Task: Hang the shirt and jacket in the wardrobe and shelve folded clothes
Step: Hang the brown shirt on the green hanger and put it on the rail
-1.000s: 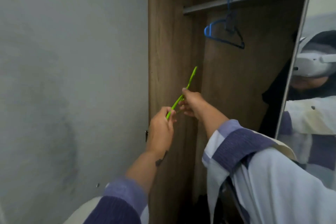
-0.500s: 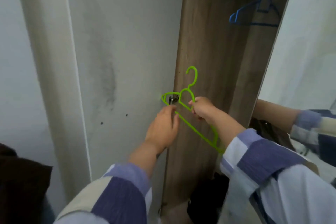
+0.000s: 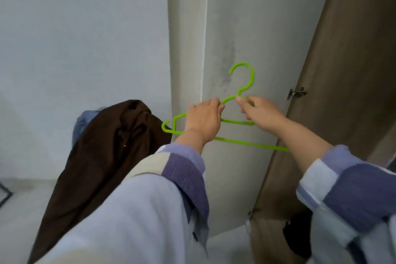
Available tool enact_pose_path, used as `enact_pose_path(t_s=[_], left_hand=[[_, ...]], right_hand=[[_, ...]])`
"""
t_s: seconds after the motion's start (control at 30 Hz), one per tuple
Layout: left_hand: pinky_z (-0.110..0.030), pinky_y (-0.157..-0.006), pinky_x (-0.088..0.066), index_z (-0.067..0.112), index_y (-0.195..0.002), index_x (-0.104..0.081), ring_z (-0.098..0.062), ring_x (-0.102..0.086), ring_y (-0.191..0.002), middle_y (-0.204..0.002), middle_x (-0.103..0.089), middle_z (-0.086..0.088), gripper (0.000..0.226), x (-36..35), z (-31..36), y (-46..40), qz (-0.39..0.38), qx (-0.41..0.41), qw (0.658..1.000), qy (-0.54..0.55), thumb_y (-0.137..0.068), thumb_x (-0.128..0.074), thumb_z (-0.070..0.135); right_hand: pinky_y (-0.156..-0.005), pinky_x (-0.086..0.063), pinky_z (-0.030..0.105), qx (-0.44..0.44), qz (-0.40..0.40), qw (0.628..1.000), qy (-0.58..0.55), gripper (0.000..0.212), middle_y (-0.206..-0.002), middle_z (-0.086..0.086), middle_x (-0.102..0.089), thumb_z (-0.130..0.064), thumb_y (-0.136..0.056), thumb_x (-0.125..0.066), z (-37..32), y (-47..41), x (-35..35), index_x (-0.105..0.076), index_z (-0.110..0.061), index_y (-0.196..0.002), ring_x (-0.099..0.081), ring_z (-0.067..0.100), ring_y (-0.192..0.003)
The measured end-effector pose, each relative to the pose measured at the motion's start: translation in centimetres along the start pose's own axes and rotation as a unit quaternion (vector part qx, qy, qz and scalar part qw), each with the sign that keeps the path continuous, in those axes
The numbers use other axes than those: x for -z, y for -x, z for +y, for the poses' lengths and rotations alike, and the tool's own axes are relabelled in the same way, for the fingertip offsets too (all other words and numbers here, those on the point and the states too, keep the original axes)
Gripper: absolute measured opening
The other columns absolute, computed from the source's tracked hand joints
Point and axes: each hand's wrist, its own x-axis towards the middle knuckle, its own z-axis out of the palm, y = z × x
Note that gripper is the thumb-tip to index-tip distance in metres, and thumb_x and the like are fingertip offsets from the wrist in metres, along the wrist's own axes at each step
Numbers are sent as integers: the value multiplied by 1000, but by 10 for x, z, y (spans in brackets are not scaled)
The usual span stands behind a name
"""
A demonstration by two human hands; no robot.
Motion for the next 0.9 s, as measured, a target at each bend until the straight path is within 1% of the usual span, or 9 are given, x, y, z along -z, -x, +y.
enact_pose_path(t_s=[0.07,0.13,0.33,0.47,0.57,0.67,0.7,0.8,0.9], left_hand=[[-38,-76,-34,11,-107,-49,-34,-56,-101,-109,-62,-12,32,5,-24,10,1,21,999,-24,-103,-24,31],[-37,-71,-30,12,-106,-49,-34,-56,-100,-108,-62,-10,33,10,-54,21,1,41,998,-49,-103,-22,31],[-38,-75,-37,15,-102,-51,-32,-58,-99,-105,-63,-7,36,22,-144,52,-20,100,994,-47,-103,-20,34],[-37,-76,-42,13,-93,-54,-33,-60,-97,-102,-64,-11,41,14,-209,64,-50,216,975,16,-102,-23,38],[-36,-78,-43,8,-106,-56,-35,-58,-102,-111,-61,-15,36,1,-256,63,-76,319,943,50,-101,-30,33],[-40,-84,-44,8,-117,-51,-34,-55,-108,-120,-56,-15,34,-18,-292,60,-94,380,917,76,-98,-39,33],[-41,-87,-44,8,-120,-48,-34,-53,-112,-124,-53,-14,37,-25,-302,57,-99,395,909,89,-96,-43,35],[-44,-90,-43,8,-131,-38,-34,-48,-120,-134,-42,-13,55,-40,-321,49,-119,429,889,109,-92,-50,45],[-44,-90,-43,8,-137,-32,-35,-45,-122,-138,-36,-12,71,-50,-328,41,-134,449,878,97,-88,-50,56]], right_hand=[[-76,-48,37,10,15,999,36,54,-90,13,-67,-60,-93,-32,-22,-9,-26,-49,-15,-69,-62,32,-89],[-73,-41,35,23,31,996,79,54,-96,14,-66,-62,-93,-31,-46,-15,-53,-39,-18,-63,-61,33,-94],[-67,-38,33,64,32,994,79,54,-92,10,-67,-65,-91,-31,-102,-30,-140,-34,-22,-59,-61,33,-91],[-65,-37,32,46,9,996,80,55,-87,8,-66,-66,-90,-31,-117,-39,-192,-36,-21,-60,-61,33,-87],[-65,-37,32,31,8,996,86,53,-83,8,-67,-66,-90,-32,-116,-44,-228,-36,-22,-60,-61,34,-86],[-66,-41,33,14,20,995,97,52,-84,8,-68,-65,-91,-34,-115,-50,-257,-54,-19,-76,-62,36,-87],[-67,-42,34,7,22,994,102,52,-85,9,-68,-64,-91,-34,-115,-52,-265,-56,-19,-81,-62,36,-88],[-64,-40,33,-10,24,994,109,51,-80,9,-65,-64,-91,-35,-114,-56,-284,-46,-18,-72,-61,36,-82],[-61,-37,30,-25,25,993,112,53,-70,3,-57,-65,-90,-34,-113,-57,-297,-45,-18,-69,-57,33,-75]])
